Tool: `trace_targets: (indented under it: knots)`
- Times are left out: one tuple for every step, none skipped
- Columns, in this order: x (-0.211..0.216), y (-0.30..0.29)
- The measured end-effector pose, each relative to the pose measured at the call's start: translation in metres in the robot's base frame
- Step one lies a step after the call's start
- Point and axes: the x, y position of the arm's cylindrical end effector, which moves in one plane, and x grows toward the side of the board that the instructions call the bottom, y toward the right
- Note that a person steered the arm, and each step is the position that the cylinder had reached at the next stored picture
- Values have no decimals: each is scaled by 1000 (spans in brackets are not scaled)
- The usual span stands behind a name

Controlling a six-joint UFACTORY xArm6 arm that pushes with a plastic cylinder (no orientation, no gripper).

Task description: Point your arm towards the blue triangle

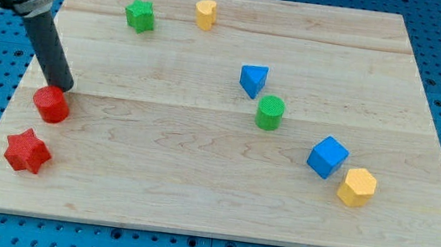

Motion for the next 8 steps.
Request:
trace_targets:
  knots:
    - [20, -4]
    - [17, -5]
    - [-30, 1]
    - [-67, 26]
    - [-91, 84]
    - [-110, 152]
    - [-122, 216]
    - [-123, 271]
